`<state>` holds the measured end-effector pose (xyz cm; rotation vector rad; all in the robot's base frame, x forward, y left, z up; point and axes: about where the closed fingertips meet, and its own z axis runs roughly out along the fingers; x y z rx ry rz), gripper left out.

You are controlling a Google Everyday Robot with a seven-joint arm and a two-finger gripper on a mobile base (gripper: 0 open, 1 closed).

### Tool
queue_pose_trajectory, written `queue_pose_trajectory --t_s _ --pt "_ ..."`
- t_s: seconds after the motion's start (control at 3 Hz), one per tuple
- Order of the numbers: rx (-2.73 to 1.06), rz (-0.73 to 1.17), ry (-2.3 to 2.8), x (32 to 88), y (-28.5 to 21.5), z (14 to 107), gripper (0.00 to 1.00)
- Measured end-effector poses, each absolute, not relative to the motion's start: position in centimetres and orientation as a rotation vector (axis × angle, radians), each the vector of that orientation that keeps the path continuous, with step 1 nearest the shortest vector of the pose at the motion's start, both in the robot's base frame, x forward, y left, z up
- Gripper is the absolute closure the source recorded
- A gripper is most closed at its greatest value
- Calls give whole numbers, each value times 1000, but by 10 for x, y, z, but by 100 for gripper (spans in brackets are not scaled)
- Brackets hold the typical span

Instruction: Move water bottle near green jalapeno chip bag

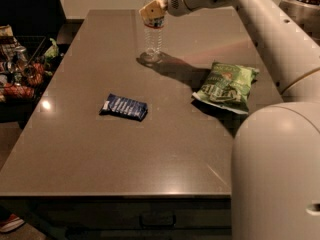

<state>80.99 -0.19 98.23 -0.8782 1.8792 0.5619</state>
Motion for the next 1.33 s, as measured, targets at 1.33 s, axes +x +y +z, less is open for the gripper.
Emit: queue_pose_trajectory --t_s 1.33 --pt "-782 566 1901 730 -111 972 84"
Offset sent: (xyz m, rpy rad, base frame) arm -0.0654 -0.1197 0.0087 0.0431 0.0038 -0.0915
